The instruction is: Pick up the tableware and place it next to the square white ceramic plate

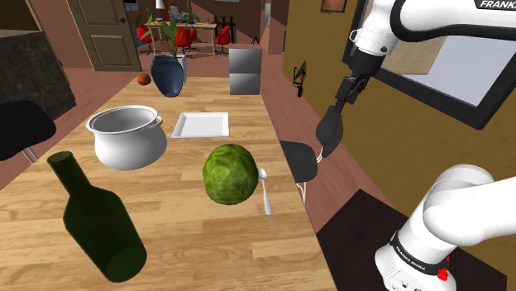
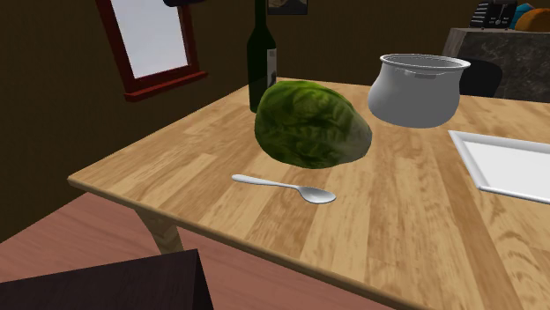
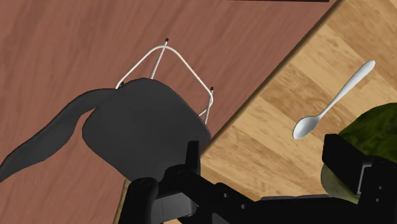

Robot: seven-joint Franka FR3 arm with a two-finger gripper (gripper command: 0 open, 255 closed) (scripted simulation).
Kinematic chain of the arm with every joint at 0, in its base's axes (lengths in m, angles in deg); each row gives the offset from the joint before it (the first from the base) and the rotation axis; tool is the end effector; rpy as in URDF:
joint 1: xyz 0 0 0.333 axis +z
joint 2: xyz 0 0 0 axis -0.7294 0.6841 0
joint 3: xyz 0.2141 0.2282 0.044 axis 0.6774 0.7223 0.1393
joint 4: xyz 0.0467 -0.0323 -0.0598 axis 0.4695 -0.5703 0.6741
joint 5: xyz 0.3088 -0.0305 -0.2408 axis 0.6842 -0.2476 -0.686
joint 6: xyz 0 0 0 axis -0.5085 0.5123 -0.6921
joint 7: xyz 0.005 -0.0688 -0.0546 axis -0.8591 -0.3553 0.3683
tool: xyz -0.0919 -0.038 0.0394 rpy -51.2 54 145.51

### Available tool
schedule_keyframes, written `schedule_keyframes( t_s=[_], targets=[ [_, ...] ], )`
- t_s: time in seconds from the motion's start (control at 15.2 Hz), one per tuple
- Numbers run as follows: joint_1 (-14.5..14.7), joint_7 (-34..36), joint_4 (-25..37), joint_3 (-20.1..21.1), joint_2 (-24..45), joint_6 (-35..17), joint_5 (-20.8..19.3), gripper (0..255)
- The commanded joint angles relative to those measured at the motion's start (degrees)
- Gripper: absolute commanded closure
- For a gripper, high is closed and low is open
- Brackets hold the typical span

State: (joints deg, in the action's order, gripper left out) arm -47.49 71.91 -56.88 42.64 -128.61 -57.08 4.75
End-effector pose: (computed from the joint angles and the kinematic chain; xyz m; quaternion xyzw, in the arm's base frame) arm 0.3135 -0.0046 0.6046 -0.9961 -0.0420 -0.0779 0.0025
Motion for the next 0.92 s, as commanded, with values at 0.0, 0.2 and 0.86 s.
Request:
schedule_keyframes(
  t_s=[0.0,0.2,0.86],
  targets=[
    [0.0,0.0,0.0,0.0,0.0,0.0,0.0,0],
    [-0.17,6.8,-4.6,4.1,-1.51,-2.92,2.15,0],
    [0.19,30.04,-13.51,19.75,1.38,-14.43,10.7,0]
  ],
)
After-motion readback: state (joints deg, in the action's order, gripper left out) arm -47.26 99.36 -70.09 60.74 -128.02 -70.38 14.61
